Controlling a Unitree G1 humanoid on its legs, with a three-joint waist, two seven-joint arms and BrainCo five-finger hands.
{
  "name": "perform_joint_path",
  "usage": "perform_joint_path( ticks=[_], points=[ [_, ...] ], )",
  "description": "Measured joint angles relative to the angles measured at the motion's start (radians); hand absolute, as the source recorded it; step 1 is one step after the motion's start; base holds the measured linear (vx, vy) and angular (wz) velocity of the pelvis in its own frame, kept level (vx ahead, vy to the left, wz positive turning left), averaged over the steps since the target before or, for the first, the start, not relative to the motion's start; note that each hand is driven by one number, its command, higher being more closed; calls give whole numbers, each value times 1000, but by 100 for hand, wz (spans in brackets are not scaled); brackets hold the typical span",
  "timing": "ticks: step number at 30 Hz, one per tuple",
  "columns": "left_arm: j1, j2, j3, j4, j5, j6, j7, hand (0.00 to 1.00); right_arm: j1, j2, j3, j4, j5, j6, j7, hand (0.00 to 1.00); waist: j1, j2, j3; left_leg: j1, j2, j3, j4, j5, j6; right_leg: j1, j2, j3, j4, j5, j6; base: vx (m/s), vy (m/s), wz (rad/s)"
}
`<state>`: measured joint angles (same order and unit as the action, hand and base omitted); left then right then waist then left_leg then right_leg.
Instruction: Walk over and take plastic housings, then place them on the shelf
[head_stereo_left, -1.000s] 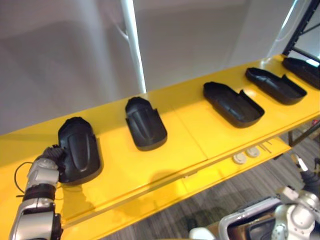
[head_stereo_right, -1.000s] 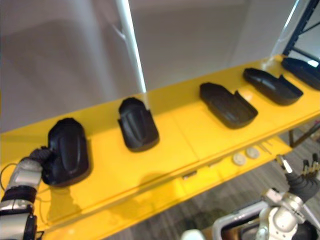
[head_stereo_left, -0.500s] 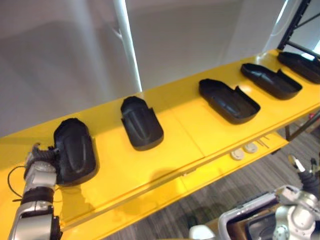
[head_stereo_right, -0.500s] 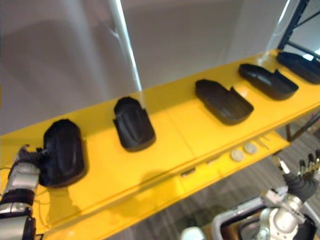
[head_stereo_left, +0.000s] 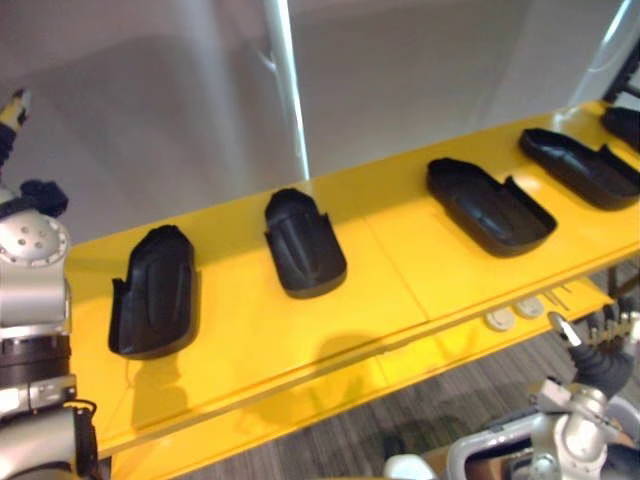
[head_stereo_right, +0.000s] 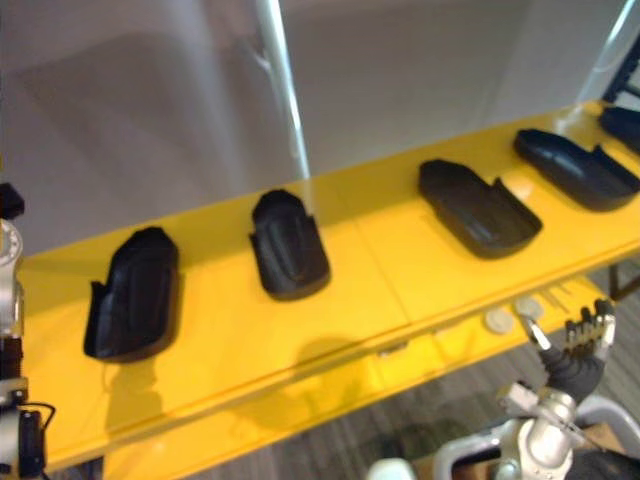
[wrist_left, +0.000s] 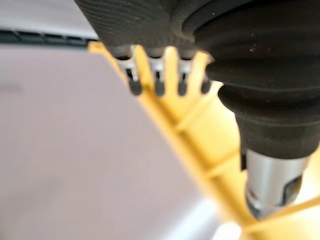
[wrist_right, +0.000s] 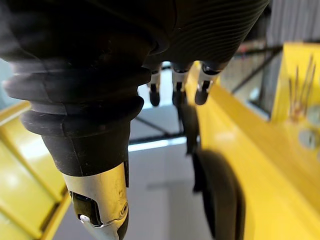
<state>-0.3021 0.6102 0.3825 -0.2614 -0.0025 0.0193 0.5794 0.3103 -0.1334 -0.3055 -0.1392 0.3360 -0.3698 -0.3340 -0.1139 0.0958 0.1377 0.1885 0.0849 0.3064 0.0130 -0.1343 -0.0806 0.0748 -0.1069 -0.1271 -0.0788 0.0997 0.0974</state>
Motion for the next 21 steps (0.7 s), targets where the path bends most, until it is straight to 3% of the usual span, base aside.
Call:
perform_joint_path(
  ticks=[1,2,4,5,6,9,12,17,21],
  points=[
    [104,-84,18,-91,-4,3,-27,0,0,15,8,-10,-14,0,-14,0,17,4,-3,-1,1,-17,-2,4,0,7,0,-15,-1,0,0,5,-33,21],
    [123,-99,20,-105,-10,3,-35,0,0,18,8,-10,-17,0,-16,0,21,3,-2,-1,1,-22,-2,4,-1,10,0,-19,-1,0,0,-7,-34,37],
    [301,-240,50,-188,-52,4,-84,0,4,53,8,-10,-36,2,-23,0,43,-6,-7,-1,5,-51,-3,8,0,26,2,-59,-2,0,0,-18,-33,35],
    [338,-269,50,-195,-62,3,-87,0,9,61,9,-10,-37,3,-26,0,50,-11,-9,-1,6,-55,-3,9,0,29,3,-64,-2,0,0,-28,-26,23],
    [404,-314,55,-194,-73,3,-86,0,19,73,13,-10,-37,4,-34,0,75,-21,-15,-3,6,-61,-3,10,1,31,3,-71,-2,-2,-2,-31,-16,15],
    [496,-359,96,-193,-81,-2,-71,0,23,101,12,-9,-38,3,-39,0,101,-52,-30,-21,-1,-92,-4,21,6,32,-4,-105,-3,-3,-4,-50,-21,31],
    [551,-409,130,-196,-127,-42,-36,0,24,114,12,-9,-39,-5,-55,0,105,-66,-42,-31,-11,-106,-4,28,12,32,-15,-120,-3,-4,-4,-42,12,16],
    [658,-553,132,-223,-147,-61,-14,0,68,154,13,-8,-55,-18,-97,0,105,-68,-43,-32,-12,-105,-6,28,12,32,-18,-121,-3,-8,-8,-15,5,0],
    [656,-562,111,-219,-147,-63,-70,0,67,151,12,-3,-55,-27,-95,0,103,-69,-43,-32,-6,-106,-8,31,7,30,-14,-124,-2,-9,-10,0,0,0]
  ],
)
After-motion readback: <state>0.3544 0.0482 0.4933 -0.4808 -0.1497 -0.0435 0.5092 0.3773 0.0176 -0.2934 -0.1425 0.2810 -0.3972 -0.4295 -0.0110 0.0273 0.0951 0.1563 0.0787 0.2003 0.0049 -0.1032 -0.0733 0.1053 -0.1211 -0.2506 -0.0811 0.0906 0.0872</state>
